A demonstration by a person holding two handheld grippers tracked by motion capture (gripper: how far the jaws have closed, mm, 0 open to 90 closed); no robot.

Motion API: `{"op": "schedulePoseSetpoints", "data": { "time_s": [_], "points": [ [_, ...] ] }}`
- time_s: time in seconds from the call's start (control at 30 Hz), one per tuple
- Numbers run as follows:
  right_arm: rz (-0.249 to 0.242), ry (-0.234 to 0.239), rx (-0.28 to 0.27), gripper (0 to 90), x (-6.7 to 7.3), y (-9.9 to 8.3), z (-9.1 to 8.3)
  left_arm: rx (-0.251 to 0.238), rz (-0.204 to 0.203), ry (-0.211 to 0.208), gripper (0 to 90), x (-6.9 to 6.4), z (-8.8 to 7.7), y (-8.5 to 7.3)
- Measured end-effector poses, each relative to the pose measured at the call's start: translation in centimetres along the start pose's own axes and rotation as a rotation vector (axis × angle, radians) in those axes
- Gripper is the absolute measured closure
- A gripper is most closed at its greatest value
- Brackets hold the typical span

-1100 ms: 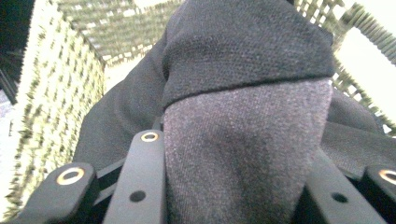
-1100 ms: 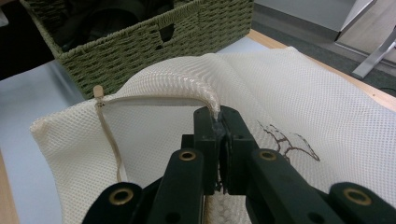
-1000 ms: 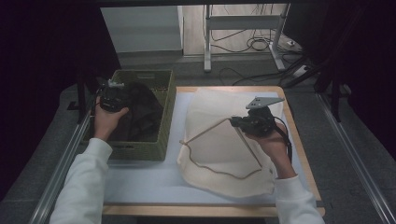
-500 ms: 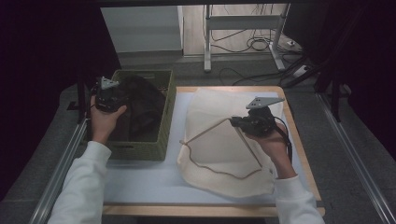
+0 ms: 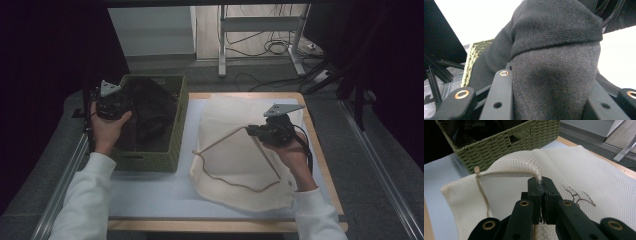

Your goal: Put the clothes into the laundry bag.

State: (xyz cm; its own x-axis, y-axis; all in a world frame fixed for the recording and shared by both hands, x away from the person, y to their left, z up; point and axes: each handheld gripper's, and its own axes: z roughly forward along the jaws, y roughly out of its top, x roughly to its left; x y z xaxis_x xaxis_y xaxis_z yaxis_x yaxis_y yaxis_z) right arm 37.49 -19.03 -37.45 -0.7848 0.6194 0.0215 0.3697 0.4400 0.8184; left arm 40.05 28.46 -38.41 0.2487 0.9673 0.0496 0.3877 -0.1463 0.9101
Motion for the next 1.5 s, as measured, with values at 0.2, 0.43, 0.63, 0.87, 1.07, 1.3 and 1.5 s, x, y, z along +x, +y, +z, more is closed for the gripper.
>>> {"op": "schedulePoseSetpoints", "data": {
  "time_s": [0.2, 0.43, 0.63, 0.87, 1.07, 1.3, 1.5],
  "points": [
    [0.004, 0.001, -0.004, 86.5, -0.1, 0.0, -0.2, -0.025, 0.000, -0.016, 66.7, -0.1, -0.8, 0.4],
    [0.007, -0.003, -0.009, 86.5, -0.1, 0.0, -0.3, -0.077, -0.007, -0.040, 66.6, -0.1, -1.9, 1.0],
    [0.005, -0.006, -0.012, 86.5, -0.1, 0.0, -0.4, -0.099, 0.012, -0.041, 66.6, -0.6, -2.7, 1.5],
    [0.003, -0.007, -0.012, 86.5, -0.1, 0.0, -0.3, -0.117, 0.003, -0.057, 66.6, -0.7, -3.4, 1.7],
    [0.004, -0.007, -0.011, 86.5, -0.1, 0.0, -0.3, -0.138, -0.009, -0.070, 66.6, -0.8, -3.9, 1.8],
    [0.002, -0.006, -0.008, 86.5, -0.1, 0.0, -0.2, -0.146, 0.003, -0.077, 66.6, -1.2, -4.3, 2.0],
    [0.004, -0.005, -0.009, 86.5, -0.1, 0.0, -0.2, -0.161, 0.012, -0.084, 66.6, -1.7, -4.8, 2.3]
  ]
}}
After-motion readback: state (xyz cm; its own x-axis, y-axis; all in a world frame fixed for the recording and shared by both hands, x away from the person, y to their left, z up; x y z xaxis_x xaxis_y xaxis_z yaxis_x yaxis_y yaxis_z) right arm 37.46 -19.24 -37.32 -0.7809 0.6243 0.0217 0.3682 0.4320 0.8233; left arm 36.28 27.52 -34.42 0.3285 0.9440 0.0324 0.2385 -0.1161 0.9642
